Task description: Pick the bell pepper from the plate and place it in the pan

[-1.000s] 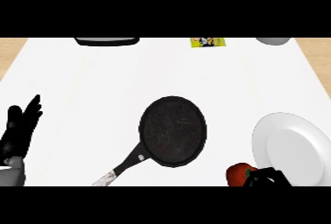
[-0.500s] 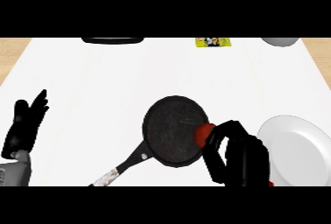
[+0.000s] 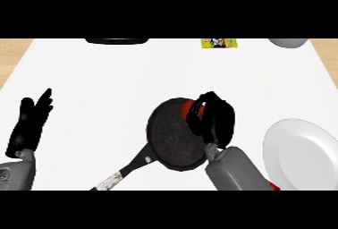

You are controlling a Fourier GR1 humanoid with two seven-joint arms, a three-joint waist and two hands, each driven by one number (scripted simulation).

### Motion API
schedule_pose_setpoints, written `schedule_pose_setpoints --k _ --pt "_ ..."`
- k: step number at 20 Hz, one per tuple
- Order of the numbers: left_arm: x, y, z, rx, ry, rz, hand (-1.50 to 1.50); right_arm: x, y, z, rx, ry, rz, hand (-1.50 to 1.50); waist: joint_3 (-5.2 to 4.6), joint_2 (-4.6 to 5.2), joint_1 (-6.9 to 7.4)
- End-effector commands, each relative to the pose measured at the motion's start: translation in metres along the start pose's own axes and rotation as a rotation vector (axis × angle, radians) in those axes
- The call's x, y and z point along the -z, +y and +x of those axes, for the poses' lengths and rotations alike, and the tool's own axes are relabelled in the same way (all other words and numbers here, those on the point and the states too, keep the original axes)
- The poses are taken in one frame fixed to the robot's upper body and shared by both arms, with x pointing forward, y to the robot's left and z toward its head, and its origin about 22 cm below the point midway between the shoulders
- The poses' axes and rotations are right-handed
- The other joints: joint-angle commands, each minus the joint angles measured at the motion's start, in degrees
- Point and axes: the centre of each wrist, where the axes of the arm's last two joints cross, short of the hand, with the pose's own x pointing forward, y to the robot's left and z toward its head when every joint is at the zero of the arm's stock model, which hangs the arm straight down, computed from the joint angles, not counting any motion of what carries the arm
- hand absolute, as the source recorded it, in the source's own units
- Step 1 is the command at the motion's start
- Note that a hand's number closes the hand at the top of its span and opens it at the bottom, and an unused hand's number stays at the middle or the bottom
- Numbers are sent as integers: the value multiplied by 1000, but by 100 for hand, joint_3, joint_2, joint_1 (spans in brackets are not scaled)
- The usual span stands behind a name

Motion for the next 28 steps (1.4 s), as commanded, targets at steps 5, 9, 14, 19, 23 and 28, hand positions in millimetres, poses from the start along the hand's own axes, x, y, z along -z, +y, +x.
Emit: schedule_pose_setpoints --k 5,9,14,19,23,28 --pt "0 -2 3 -1 -22 -26 0 23 51 -19 169 78 30 150 11 50 175" --pt "10 -5 0 11 -44 -30 0 30 62 -12 215 112 96 -150 8 83 238" --pt "10 -8 10 10 -35 -47 0 42 69 -11 249 76 58 -150 12 95 345" --pt "10 -3 14 5 -51 -46 0 35 75 -28 351 38 -41 -150 19 123 407" --pt "13 5 17 12 -38 -39 0 45 68 -13 431 -2 -136 -150 15 103 339" --pt "-4 -3 -8 -6 -4 -20 0 49 63 -21 503 29 -202 -150 5 19 93"
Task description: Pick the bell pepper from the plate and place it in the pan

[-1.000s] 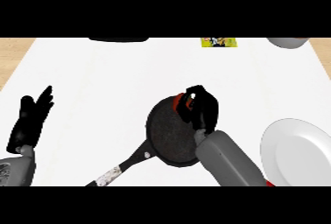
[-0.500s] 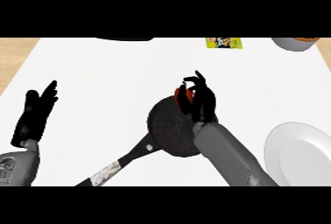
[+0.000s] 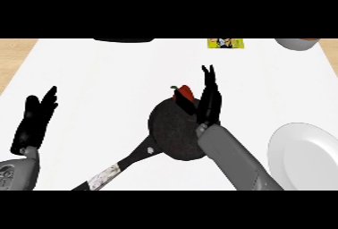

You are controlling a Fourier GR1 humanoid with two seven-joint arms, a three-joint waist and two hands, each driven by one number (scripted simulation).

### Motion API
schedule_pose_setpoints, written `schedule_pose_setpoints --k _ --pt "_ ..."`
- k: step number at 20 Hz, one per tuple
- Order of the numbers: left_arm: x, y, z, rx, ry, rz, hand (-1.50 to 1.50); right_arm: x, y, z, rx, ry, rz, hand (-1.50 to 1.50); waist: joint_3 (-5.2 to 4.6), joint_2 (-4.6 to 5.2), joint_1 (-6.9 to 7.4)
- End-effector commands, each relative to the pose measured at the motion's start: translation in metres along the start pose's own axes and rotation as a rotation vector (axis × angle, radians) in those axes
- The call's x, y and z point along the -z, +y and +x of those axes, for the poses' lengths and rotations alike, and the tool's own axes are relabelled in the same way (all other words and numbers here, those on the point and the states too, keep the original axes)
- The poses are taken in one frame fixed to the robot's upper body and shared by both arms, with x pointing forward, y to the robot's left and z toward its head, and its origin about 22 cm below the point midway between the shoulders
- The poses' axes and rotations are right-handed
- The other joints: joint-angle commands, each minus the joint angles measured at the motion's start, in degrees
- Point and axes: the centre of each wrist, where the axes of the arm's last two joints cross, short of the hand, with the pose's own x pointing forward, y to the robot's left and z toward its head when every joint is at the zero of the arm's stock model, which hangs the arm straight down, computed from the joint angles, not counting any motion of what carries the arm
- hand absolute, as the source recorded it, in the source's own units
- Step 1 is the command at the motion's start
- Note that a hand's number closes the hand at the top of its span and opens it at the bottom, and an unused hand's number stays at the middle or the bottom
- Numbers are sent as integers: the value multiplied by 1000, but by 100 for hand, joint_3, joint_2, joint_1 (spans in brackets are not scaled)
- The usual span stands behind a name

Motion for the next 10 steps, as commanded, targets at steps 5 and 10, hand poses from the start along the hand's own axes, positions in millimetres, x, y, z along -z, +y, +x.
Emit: schedule_pose_setpoints --k 5,10 --pt "-10 12 -21 -16 17 49 0 -13 -18 -19 79 74 -173 -150 -14 -104 -366" --pt "-21 12 -23 3 54 62 0 -18 -82 -37 130 82 -221 -150 -17 -166 -513"
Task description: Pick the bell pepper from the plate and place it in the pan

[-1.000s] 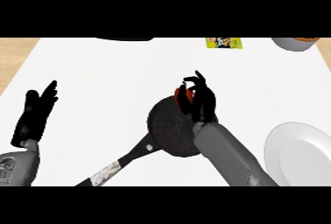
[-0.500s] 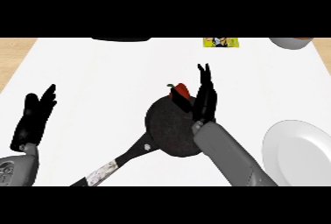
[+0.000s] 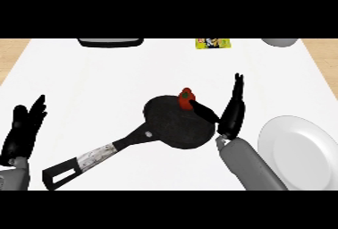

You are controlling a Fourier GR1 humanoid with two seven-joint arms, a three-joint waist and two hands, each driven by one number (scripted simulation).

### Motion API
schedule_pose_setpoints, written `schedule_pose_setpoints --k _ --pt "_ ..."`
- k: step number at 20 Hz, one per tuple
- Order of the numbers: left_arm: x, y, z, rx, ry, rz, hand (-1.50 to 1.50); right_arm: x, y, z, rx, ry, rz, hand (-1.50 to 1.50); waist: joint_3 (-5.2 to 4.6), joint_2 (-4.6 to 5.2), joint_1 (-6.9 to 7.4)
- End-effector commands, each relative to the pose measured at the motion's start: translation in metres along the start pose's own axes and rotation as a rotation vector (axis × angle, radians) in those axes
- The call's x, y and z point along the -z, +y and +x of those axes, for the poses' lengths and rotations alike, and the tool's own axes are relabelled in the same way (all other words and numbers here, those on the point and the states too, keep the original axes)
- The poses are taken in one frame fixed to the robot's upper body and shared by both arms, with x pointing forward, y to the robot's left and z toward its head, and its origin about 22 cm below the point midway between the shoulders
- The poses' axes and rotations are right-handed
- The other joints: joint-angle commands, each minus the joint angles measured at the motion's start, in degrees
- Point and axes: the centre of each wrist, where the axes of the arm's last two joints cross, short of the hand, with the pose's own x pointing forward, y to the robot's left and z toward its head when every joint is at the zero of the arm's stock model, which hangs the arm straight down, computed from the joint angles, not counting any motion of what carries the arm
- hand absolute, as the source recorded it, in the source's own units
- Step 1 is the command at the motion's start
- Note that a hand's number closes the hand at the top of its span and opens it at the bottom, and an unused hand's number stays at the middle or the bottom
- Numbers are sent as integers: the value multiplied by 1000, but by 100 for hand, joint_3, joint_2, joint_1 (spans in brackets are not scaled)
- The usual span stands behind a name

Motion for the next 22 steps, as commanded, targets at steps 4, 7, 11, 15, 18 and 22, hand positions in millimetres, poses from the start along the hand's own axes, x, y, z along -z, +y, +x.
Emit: schedule_pose_setpoints --k 4,7,11,15,18,22 --pt "0 14 -13 -8 27 35 0 -29 -96 -18 37 11 -53 -150 -10 -24 -164" --pt "3 17 -11 -5 27 39 0 -44 -148 -14 43 -10 -20 -150 -9 -20 -229" --pt "5 19 -8 -6 14 23 0 -65 -206 -10 30 -17 -2 -150 -1 11 -174" --pt "5 9 -4 -24 16 16 0 -77 -255 -4 11 -17 21 -150 5 13 -154" --pt "-8 12 3 -29 10 20 0 -91 -280 -17 1 -17 -3 -150 12 0 -110" --pt "-6 19 -16 -19 15 16 0 -97 -310 -22 8 -33 8 -150 5 15 -77"
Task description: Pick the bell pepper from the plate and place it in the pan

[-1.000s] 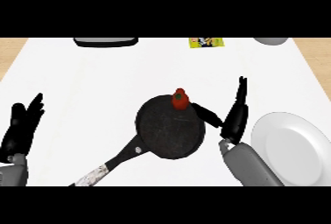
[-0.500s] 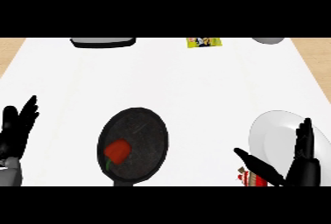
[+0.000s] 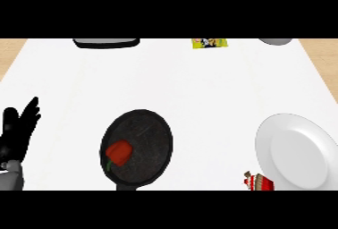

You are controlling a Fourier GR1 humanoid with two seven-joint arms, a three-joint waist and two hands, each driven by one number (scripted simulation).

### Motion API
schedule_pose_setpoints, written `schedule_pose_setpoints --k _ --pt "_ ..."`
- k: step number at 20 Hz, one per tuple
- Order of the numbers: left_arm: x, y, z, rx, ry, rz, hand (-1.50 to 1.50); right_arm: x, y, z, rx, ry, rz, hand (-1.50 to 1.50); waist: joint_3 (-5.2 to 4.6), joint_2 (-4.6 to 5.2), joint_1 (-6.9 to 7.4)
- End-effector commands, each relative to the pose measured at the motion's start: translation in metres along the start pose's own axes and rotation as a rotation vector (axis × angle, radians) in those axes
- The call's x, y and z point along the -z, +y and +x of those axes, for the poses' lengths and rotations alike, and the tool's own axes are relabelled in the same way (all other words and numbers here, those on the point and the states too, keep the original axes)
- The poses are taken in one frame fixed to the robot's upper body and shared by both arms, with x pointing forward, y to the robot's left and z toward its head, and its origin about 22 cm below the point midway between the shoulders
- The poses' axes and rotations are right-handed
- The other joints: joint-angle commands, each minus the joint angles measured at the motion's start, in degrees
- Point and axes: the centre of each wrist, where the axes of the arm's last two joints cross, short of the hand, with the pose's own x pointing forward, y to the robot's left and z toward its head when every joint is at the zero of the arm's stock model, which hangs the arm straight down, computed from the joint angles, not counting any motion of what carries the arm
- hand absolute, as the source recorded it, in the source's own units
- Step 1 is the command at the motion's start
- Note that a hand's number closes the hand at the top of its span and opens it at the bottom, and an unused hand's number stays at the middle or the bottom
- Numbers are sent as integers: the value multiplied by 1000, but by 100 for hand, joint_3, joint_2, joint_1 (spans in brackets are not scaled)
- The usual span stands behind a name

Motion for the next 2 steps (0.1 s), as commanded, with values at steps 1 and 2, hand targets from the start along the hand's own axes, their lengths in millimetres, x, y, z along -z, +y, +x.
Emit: schedule_pose_setpoints --k 1,2 --pt "0 12 1 -4 -2 -5 0 -10 -44 0 -2 -19 14 -150 -1 1 9" --pt "-12 4 1 7 1 -13 0 -23 -49 -10 -1 -25 4 -150 4 -14 10"
